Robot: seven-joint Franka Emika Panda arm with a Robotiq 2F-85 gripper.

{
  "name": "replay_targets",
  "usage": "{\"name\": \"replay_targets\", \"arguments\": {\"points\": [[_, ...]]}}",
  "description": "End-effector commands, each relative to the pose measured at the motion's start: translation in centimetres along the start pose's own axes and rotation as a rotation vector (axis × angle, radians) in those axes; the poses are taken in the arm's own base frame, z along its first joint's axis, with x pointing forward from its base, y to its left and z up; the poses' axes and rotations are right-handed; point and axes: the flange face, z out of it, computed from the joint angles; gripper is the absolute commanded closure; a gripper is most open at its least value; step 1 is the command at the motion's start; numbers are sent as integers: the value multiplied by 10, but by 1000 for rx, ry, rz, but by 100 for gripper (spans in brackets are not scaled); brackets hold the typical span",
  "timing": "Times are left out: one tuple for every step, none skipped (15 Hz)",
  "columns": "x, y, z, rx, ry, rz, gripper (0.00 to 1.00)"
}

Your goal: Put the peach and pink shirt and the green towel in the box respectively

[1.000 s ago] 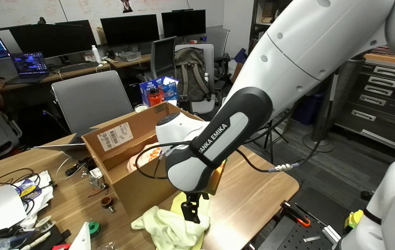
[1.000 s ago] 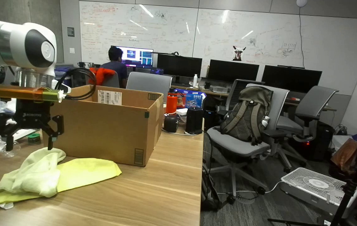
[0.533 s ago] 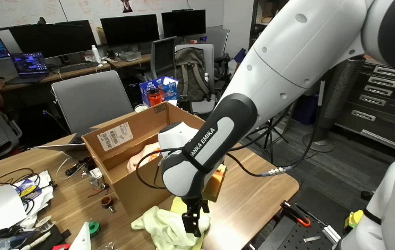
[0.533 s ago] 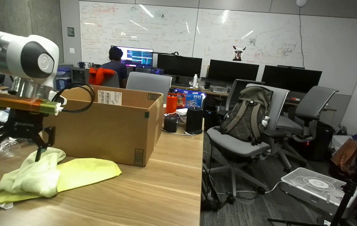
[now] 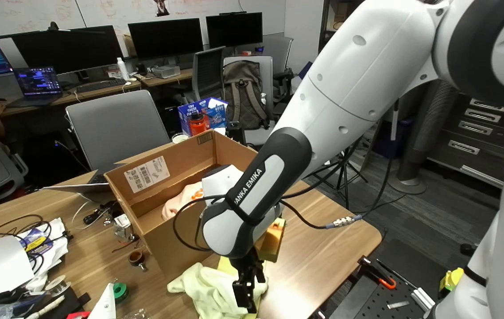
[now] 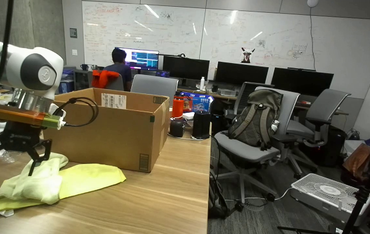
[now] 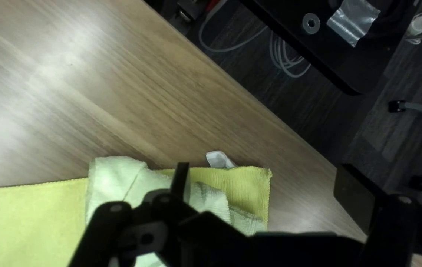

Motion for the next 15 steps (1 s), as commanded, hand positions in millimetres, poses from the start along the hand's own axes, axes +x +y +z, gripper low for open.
{"name": "replay_targets", "arguments": {"points": [[8,1,-5,20,11,-37,0],[10,1,-5,-1,24,-41,0],[11,2,-7,-10,33,-44,0],[13,3,-7,-20,43,-48,0],[16,4,-8,-31,59,-48,0],[18,7,-8,-46,74,-49,0],[20,10,-8,-59,88,-52,0],[23,14,-7,-78,98,-52,0],[24,18,-5,-91,104,-54,0],[26,24,-2,-110,108,-56,0],[27,30,1,-123,106,-56,0],[28,35,4,-136,105,-55,0],[29,40,7,-145,102,-52,0],[29,46,12,-153,97,-48,0],[30,49,15,-158,93,-47,0]]}}
